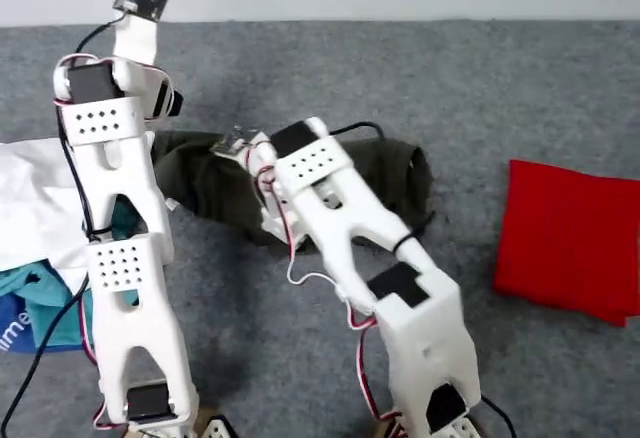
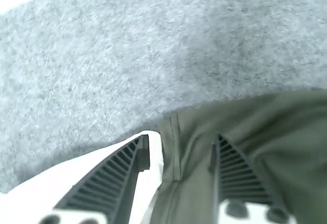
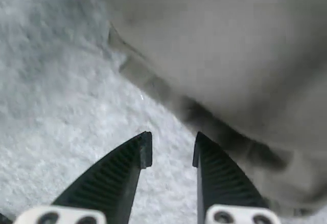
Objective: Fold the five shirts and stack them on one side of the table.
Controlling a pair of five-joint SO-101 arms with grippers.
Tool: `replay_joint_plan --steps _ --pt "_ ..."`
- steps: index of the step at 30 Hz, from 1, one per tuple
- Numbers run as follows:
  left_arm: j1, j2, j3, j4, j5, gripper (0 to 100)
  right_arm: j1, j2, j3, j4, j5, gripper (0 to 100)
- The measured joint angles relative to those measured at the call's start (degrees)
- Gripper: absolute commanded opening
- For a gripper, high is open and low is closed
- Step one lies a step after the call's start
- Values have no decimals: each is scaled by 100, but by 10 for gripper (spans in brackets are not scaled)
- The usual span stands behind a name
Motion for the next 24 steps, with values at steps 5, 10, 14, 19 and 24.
replay_joint_plan --steps 5,10,14,19,24 --pt "-88 0 0 9 62 205 -325 835 -914 308 -9 144" --pt "-97 0 0 9 79 205 -457 1618 -1881 633 -9 144" --pt "-97 0 0 9 97 205 -457 2048 -2532 659 -9 144" --pt "-97 0 0 9 97 205 -457 2391 -2708 659 -26 203" --pt "-97 0 0 9 97 205 -475 2409 -2708 668 -387 220"
